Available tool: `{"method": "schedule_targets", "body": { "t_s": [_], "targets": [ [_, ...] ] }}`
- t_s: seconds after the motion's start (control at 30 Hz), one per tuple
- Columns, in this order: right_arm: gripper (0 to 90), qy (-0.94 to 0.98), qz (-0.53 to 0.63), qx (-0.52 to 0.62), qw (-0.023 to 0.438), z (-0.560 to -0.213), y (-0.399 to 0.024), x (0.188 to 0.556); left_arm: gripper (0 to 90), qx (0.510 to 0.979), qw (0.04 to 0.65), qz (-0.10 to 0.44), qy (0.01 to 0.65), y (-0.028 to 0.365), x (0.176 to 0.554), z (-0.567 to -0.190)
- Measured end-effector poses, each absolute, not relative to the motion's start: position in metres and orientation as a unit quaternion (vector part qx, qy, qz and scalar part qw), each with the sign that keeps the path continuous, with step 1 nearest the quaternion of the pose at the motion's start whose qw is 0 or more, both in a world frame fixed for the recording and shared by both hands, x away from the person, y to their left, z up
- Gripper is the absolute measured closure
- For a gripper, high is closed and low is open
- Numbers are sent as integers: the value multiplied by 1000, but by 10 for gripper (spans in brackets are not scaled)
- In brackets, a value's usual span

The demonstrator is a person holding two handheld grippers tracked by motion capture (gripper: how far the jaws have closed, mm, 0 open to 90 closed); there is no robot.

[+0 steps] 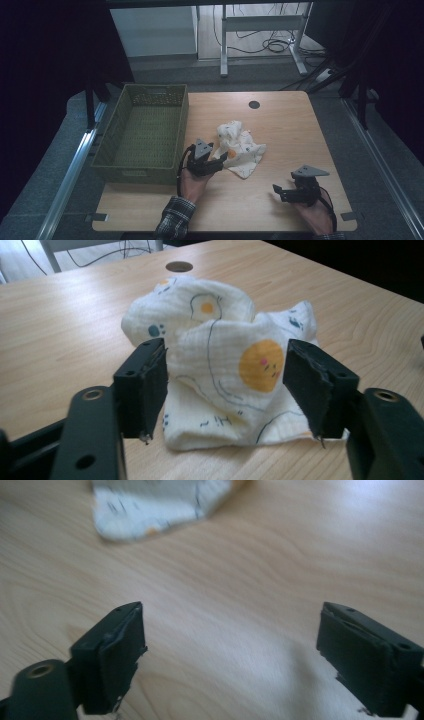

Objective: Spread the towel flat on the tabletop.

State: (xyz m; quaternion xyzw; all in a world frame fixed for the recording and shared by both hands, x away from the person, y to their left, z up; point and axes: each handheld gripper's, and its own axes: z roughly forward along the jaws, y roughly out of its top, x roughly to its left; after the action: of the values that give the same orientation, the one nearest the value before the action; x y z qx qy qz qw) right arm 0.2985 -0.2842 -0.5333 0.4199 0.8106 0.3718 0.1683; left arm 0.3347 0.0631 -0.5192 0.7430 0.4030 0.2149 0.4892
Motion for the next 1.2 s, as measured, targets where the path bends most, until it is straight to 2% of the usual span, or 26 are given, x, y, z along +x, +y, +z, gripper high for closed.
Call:
{"method": "schedule_targets", "body": {
  "t_s": [0.17, 0.43, 0.63, 0.7, 0.77, 0.93, 1.03, 1.13, 1.2],
  "targets": [
    [318, 820, 382, 394, 162, -520, -275, 311, 417, 748, 479, 212, 408, 65, 335, -528],
    [494, 831, 385, 367, 161, -511, -248, 337, 445, 753, 463, 199, 422, 64, 343, -543],
    [509, 832, 373, 371, 175, -515, -234, 356, 449, 756, 457, 187, 430, 63, 347, -550],
    [477, 831, 367, 377, 183, -517, -232, 363, 360, 759, 451, 182, 433, 61, 350, -552],
    [429, 831, 357, 382, 190, -521, -229, 373, 309, 762, 450, 179, 431, 59, 351, -553],
    [415, 832, 349, 393, 176, -531, -220, 387, 317, 778, 434, 171, 421, 51, 354, -558],
    [547, 840, 330, 390, 181, -535, -214, 391, 379, 789, 416, 174, 417, 46, 357, -560],
    [726, 849, 318, 383, 176, -538, -209, 391, 468, 794, 407, 171, 418, 42, 360, -560],
    [864, 853, 321, 376, 164, -539, -207, 389, 582, 799, 402, 164, 417, 41, 362, -560]
  ]
}}
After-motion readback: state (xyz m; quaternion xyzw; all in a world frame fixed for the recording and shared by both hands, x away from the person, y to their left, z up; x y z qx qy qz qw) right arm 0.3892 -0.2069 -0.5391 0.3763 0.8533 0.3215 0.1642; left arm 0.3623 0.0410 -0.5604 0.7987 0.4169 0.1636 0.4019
